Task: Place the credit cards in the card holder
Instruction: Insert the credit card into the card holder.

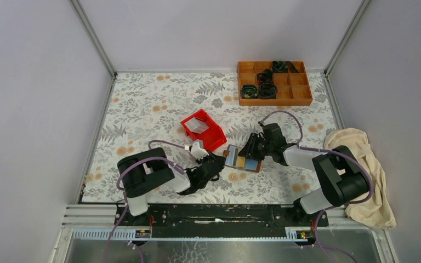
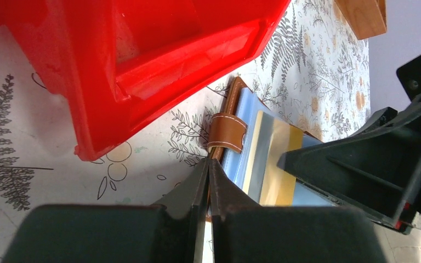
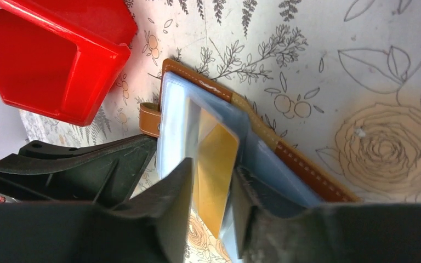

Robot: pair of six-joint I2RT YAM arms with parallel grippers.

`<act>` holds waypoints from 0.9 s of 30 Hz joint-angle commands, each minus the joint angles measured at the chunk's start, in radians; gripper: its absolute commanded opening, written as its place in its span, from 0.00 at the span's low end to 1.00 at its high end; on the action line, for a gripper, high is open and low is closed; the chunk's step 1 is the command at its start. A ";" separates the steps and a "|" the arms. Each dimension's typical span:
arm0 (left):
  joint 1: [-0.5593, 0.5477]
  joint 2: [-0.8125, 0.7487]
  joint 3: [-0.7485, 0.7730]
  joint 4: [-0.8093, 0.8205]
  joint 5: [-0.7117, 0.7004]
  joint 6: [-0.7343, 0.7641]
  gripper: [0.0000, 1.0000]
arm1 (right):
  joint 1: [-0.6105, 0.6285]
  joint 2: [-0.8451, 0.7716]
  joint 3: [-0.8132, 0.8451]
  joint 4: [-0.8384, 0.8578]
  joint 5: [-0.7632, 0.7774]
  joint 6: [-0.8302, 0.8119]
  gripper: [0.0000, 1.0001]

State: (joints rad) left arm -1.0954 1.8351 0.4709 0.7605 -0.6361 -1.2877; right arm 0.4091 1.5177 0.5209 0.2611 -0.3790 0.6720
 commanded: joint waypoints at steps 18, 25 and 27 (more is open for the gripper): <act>-0.003 0.113 -0.090 -0.327 0.185 0.087 0.07 | 0.038 -0.127 0.016 -0.338 0.203 -0.064 0.57; -0.065 0.086 -0.083 -0.258 0.184 0.134 0.06 | 0.065 -0.038 0.126 -0.381 0.211 -0.080 0.57; -0.075 0.088 -0.081 -0.236 0.194 0.141 0.06 | 0.087 -0.008 0.156 -0.381 0.217 -0.075 0.57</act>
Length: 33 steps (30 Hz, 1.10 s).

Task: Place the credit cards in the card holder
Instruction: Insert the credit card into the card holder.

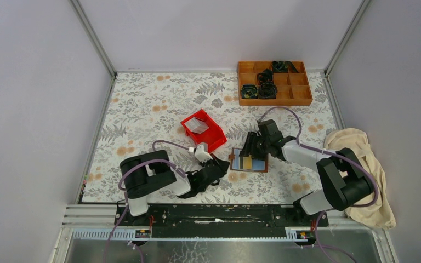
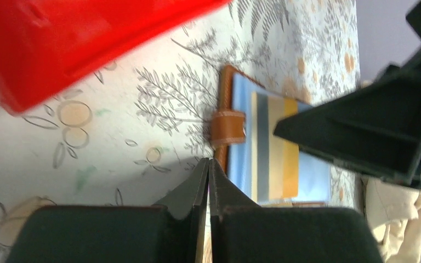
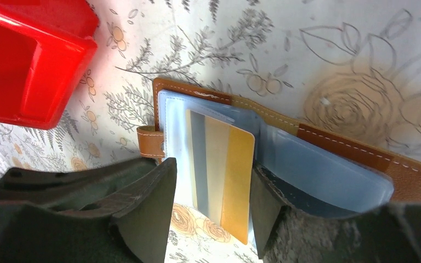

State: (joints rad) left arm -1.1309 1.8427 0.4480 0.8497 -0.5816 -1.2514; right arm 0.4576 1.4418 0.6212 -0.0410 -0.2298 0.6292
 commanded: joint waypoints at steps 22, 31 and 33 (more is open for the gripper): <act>-0.053 0.120 -0.062 -0.302 0.155 0.075 0.06 | 0.067 0.040 0.102 -0.180 0.250 -0.078 0.71; -0.052 0.117 -0.048 -0.311 0.158 0.077 0.06 | 0.075 0.017 0.142 -0.249 0.342 -0.114 0.71; -0.053 0.115 -0.046 -0.318 0.157 0.078 0.06 | 0.083 0.022 0.151 -0.256 0.364 -0.118 0.72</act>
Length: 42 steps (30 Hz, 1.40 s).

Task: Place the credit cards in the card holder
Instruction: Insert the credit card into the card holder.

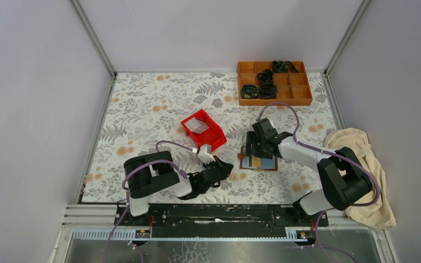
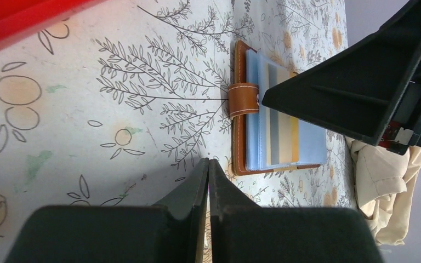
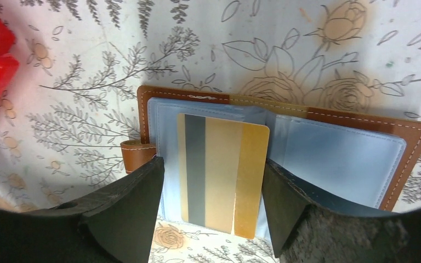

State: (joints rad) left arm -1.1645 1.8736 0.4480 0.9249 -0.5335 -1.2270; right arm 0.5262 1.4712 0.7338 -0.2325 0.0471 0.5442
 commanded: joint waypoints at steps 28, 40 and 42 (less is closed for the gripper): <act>-0.021 0.102 -0.038 -0.371 0.117 0.055 0.06 | 0.024 -0.135 -0.019 -0.092 0.264 -0.004 0.11; -0.020 0.101 0.027 -0.407 0.131 0.110 0.06 | 0.022 -0.083 -0.057 -0.072 0.287 0.029 0.02; -0.020 0.101 0.037 -0.417 0.132 0.118 0.06 | 0.021 -0.069 -0.057 -0.064 0.276 0.033 0.01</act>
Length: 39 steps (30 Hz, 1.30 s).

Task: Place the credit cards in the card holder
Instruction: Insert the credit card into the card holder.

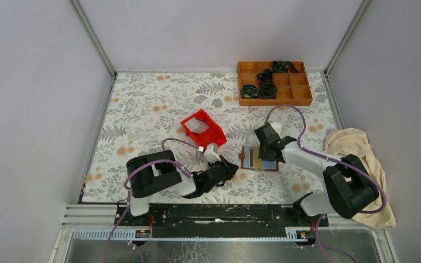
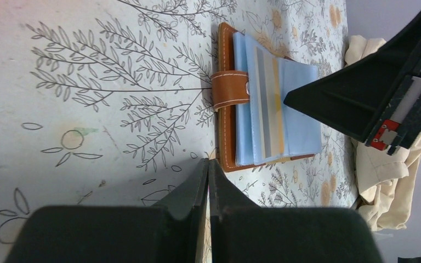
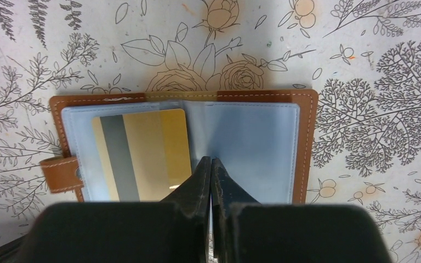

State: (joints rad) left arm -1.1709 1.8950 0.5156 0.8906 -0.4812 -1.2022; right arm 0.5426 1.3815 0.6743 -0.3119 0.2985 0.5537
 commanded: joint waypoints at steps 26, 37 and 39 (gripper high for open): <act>-0.014 0.133 0.040 -0.455 0.092 0.127 0.06 | 0.004 -0.016 -0.041 0.126 -0.145 0.090 0.00; -0.014 0.090 -0.025 -0.520 0.034 0.073 0.07 | 0.004 -0.076 -0.035 0.102 -0.120 0.088 0.00; -0.014 0.067 -0.041 -0.541 0.015 0.062 0.07 | 0.004 -0.064 -0.029 0.101 -0.121 0.086 0.00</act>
State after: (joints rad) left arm -1.1740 1.9125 0.5819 0.8124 -0.4538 -1.1721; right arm 0.5426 1.3243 0.6270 -0.2008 0.1638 0.6338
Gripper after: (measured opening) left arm 0.069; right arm 0.011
